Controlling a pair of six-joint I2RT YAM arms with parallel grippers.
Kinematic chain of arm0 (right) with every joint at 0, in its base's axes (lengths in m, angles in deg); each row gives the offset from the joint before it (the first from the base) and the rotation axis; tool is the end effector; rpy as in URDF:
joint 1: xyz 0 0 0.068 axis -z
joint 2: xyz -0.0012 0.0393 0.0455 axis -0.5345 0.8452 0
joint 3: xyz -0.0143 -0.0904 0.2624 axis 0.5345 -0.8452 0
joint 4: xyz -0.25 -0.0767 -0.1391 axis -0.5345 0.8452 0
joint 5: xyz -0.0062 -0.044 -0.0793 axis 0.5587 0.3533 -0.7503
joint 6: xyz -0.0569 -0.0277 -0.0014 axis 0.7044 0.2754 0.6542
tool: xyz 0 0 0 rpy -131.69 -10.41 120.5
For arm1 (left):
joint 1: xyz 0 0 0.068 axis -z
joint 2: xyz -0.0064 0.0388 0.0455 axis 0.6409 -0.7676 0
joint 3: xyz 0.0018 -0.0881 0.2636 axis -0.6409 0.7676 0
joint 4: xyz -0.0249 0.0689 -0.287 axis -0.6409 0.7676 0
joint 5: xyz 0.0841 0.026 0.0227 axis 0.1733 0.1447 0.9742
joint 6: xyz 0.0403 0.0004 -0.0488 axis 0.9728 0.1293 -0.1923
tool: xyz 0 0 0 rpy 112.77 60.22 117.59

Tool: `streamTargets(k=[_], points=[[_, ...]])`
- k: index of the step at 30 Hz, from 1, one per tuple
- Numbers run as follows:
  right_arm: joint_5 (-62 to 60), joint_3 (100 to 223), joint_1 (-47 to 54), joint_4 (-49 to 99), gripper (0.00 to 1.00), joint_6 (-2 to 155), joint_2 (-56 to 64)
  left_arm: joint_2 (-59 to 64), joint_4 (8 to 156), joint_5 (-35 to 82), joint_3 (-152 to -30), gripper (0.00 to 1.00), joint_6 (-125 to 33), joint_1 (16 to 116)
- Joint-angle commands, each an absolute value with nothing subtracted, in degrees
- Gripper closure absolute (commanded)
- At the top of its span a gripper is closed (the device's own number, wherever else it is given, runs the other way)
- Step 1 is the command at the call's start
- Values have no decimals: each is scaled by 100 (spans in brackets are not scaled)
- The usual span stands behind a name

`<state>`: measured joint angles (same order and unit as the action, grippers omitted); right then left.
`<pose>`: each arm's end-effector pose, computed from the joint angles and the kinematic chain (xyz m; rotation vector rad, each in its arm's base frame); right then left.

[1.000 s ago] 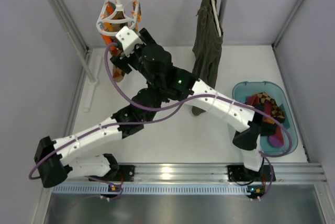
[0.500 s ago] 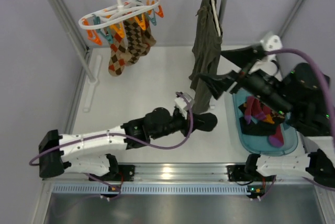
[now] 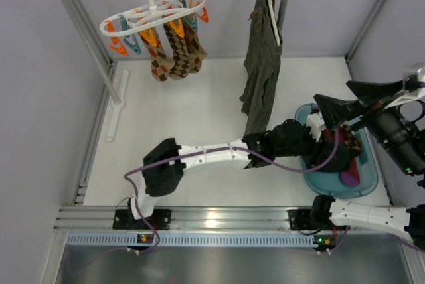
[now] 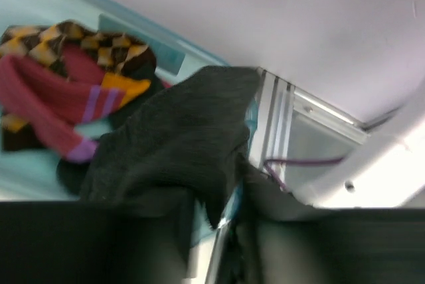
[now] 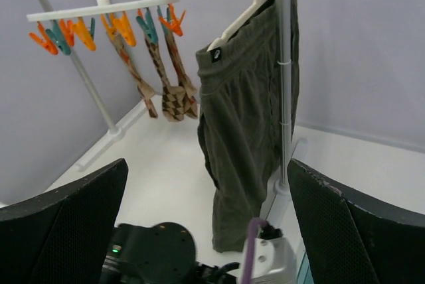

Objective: Remove the socks clipped to the hanger

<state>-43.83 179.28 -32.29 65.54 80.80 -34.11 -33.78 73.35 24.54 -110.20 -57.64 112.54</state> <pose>0.0551 0.0502 0.5700 -0.2622 1.4373 0.5240 0.1509 -0.5039 0.2990 0.9066 1.7151 -1.2849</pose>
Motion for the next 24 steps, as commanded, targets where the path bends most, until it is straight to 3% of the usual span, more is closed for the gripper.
streamTargets(k=[1, 2, 3, 7, 13, 20, 24], points=[[-4843, 18128, -3212, 6803, 1, 7970, -3591, -4192, 7246, 2011, -12207, 46, -6057, 11114], [-4843, 18120, -3203, 6812, 1, 7961, -3609, -4664, 7308, 1914, -12445, 20, -6163, 11061], [-4860, 18120, -3212, 6838, 0, 7926, -3600, -4808, 7378, 1731, -12769, 2, -6260, 11000], [-5009, 18049, -3212, 6943, 0, 7961, -3495, -4679, 7423, 1544, -12563, 2, -6095, 10955], [-5291, 17856, -3203, 6707, 1, 7952, -3345, -2636, 7528, 2307, -10561, 2, -5514, 11184], [-5019, 17707, -3203, 6373, 1, 8031, -2959, 214, 8607, 6712, -7540, 2, -5697, 11369], [-4800, 17671, -3194, 6066, 0, 8066, -2757, 1367, 9416, 8021, -6552, 1, -6512, 10941]])
